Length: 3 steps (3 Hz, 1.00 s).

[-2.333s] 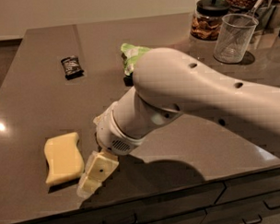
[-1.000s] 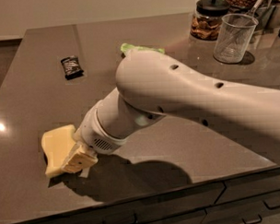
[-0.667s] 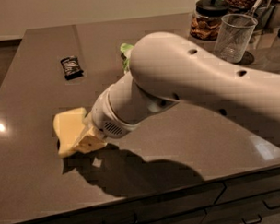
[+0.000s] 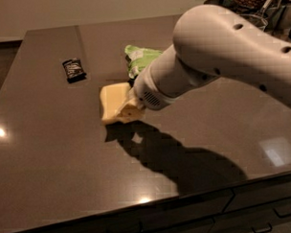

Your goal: Move sponge near green rice chip bag

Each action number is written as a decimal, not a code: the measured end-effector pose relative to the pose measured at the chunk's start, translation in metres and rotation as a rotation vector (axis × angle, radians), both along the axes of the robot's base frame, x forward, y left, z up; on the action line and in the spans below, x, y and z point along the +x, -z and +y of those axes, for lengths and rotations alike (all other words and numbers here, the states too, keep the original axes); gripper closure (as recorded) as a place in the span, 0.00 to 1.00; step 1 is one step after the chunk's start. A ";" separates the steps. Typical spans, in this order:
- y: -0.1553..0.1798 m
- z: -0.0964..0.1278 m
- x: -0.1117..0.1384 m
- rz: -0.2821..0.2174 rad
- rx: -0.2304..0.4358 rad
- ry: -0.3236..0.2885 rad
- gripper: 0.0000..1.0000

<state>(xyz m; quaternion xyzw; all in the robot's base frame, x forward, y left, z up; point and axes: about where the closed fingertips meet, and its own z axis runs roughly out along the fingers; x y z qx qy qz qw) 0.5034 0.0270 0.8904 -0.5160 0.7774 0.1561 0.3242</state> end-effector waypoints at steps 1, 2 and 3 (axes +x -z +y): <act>0.013 -0.059 0.047 0.020 -0.061 0.117 0.98; 0.022 -0.094 0.068 0.039 -0.098 0.174 0.75; 0.021 -0.129 0.083 0.044 -0.111 0.214 0.44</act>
Offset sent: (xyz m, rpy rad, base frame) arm 0.0942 -0.1409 -0.0345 -0.1420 0.0651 -0.2495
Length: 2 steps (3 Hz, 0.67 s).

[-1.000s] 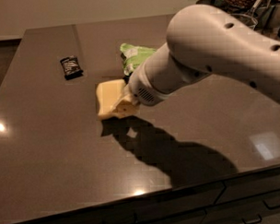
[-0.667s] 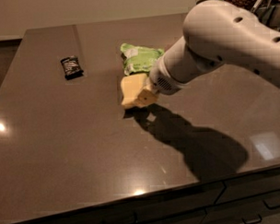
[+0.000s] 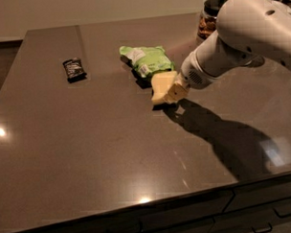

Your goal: Move sponge near green rice chip bag

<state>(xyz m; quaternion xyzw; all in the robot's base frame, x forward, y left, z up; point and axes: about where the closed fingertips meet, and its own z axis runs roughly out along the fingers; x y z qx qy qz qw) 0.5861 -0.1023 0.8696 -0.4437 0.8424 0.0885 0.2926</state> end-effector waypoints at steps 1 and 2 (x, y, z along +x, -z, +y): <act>0.000 0.005 -0.003 0.000 0.000 -0.006 0.22; -0.001 0.006 -0.003 -0.001 -0.001 -0.009 0.01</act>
Offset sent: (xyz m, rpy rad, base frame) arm -0.0022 0.0042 -0.0001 0.0001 -0.0002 0.0055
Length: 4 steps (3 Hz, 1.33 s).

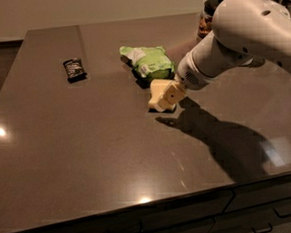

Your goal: Move sponge near green rice chip bag

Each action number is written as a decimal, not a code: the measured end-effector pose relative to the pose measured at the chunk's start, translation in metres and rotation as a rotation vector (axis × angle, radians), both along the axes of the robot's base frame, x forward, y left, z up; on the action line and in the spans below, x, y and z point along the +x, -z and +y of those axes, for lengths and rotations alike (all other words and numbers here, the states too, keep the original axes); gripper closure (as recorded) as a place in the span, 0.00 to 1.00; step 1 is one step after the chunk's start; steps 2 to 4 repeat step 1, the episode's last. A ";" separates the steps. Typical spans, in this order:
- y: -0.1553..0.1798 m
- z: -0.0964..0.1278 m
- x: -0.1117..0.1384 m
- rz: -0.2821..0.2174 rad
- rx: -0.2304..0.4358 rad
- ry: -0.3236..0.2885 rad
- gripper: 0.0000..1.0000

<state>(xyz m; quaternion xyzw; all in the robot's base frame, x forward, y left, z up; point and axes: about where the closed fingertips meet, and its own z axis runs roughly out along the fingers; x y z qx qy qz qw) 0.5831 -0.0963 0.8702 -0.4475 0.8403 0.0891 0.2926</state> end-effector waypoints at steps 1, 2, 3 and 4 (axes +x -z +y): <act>0.000 0.000 0.000 0.000 0.000 -0.001 0.00; 0.000 0.000 0.000 0.000 0.000 -0.001 0.00; 0.000 0.000 0.000 0.000 0.000 -0.001 0.00; 0.000 0.000 0.000 0.000 0.000 -0.001 0.00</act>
Offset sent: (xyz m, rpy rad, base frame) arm 0.0000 0.0000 0.0000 0.0000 0.0000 0.0000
